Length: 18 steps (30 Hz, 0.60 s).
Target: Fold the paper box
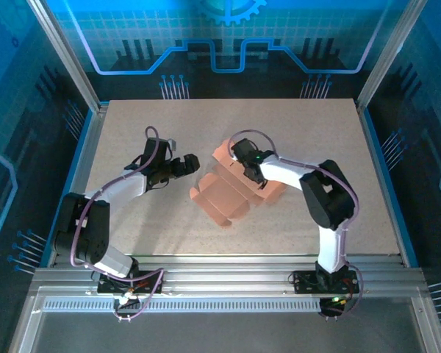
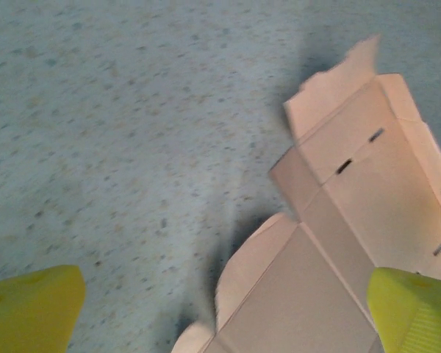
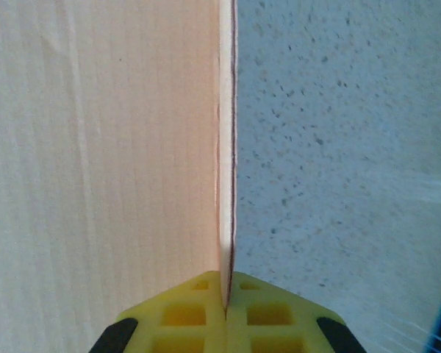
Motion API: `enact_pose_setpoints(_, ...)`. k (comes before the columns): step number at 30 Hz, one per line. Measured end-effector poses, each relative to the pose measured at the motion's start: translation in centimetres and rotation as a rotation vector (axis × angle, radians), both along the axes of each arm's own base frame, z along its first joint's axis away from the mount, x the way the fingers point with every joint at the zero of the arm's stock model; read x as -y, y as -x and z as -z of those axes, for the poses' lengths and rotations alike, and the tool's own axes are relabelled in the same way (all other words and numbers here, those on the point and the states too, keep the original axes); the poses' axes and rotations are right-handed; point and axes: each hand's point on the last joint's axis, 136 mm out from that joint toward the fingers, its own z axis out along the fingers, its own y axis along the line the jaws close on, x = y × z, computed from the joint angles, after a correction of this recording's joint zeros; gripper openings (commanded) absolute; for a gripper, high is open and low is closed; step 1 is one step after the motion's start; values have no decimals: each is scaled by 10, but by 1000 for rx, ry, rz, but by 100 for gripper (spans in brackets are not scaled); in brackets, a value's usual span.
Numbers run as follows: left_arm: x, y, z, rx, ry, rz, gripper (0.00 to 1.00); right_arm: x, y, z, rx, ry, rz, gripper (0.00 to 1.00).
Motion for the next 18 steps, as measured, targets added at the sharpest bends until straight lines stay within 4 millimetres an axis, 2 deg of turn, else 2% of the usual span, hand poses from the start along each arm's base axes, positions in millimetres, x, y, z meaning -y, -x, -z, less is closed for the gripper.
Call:
enact_pose_setpoints(4,17,-15,-15,74,13,121,99,-8,0,-18,-19,-155,-75,0)
enact_pose_setpoints(8,37,-40,-45,219,-10,285,99,-11,1,-26,-41,-260,-125,0)
enact_pose_setpoints(11,52,-53,-66,339,-41,425,92,-12,1,-28,-63,-316,-152,0)
enact_pose_setpoints(15,70,-64,-85,475,-91,618,78,-16,6,-27,-109,-386,-191,0)
enact_pose_setpoints(18,83,-73,-92,538,-120,758,74,-20,13,-25,-152,-420,-212,0)
